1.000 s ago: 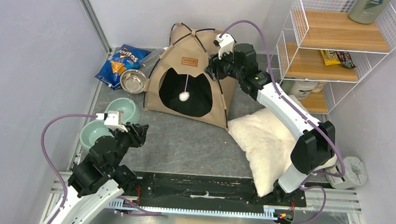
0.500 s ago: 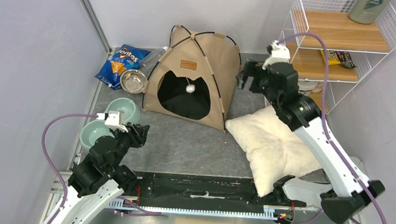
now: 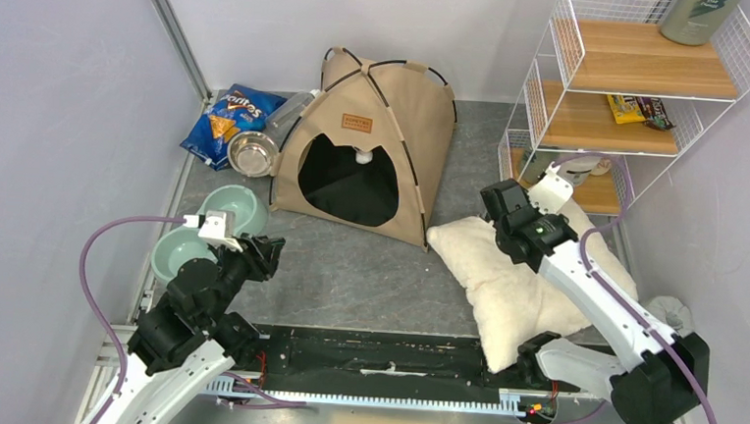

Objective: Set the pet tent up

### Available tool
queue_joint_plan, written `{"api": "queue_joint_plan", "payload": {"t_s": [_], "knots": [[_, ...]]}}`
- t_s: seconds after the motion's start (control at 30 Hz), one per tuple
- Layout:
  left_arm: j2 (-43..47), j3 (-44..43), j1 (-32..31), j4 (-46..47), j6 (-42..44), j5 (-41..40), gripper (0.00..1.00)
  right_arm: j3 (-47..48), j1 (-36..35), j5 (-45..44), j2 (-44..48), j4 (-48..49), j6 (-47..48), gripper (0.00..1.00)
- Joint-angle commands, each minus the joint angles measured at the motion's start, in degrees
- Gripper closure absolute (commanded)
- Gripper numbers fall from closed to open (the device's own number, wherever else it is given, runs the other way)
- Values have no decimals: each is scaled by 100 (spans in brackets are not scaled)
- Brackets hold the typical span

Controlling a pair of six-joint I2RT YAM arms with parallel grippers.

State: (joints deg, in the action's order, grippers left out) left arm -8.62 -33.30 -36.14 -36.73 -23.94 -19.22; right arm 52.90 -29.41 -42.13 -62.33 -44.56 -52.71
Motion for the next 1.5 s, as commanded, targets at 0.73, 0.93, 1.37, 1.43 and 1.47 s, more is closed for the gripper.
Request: {"api": "queue_joint_plan", "payload": {"t_s": [0.73,0.93,1.37,1.43,1.47], "knots": [[162,45,-16,105,68,24,50,-1457,1069,524,-1816,2024,-2555,85],[131,33,-16,132,100,-4,50,-1302,1069,366,-771,1837,-1580,100],[-465,-297,-18,278,363,-15,50,492,1069,393,2051,205,-29,100],[-574,-420,-16,310,371,-84,50,852,1069,741,2146,145,231,100],[-645,-487,-16,354,397,-111,50,1013,1072,984,2199,145,389,100]]}}
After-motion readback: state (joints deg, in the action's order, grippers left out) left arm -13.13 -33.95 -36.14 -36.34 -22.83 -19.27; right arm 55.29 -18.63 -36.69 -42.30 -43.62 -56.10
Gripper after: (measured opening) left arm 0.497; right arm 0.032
